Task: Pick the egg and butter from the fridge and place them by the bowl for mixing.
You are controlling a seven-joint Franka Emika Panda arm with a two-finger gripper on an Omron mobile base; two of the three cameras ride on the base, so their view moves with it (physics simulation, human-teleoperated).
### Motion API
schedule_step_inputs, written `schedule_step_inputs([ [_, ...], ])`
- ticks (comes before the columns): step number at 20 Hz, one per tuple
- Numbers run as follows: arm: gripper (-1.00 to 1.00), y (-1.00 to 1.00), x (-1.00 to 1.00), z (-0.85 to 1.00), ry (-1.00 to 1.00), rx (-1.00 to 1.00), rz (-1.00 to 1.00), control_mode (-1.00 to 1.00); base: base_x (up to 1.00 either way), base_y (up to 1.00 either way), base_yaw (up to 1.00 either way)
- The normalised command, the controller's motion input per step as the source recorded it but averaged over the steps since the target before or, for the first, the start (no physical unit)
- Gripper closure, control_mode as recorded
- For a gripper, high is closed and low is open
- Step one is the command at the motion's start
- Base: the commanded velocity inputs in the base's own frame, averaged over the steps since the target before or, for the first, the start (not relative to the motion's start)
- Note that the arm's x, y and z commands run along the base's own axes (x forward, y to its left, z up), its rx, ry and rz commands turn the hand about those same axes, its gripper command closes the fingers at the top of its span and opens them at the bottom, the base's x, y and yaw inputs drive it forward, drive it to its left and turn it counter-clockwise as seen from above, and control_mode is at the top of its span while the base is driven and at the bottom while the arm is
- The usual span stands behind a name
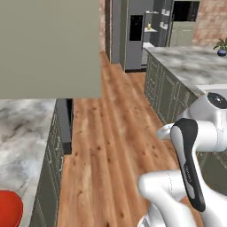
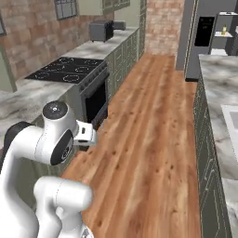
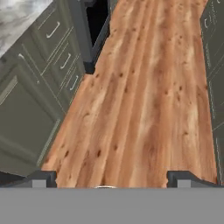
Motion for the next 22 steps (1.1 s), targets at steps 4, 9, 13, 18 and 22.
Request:
schedule_step_inputs([
  [4,-1.0,0.0,0.0,0.0,0.0,0.0,0.0,1.0,0.38,0.0,-0.55],
  [9,-1.0,0.0,0.0,0.0,0.0,0.0,0.0,1.0,0.68,0.0,-0.21],
  [13,-1.0,0.0,0.0,0.0,0.0,0.0,0.0,1.0,0.84,0.01,-0.01],
  [18,-1.0,0.0,0.0,0.0,0.0,0.0,0.0,1.0,0.9,0.08,0.0],
  [22,-1.0,0.0,0.0,0.0,0.0,0.0,0.0,1.0,0.91,0.1,0.0],
])
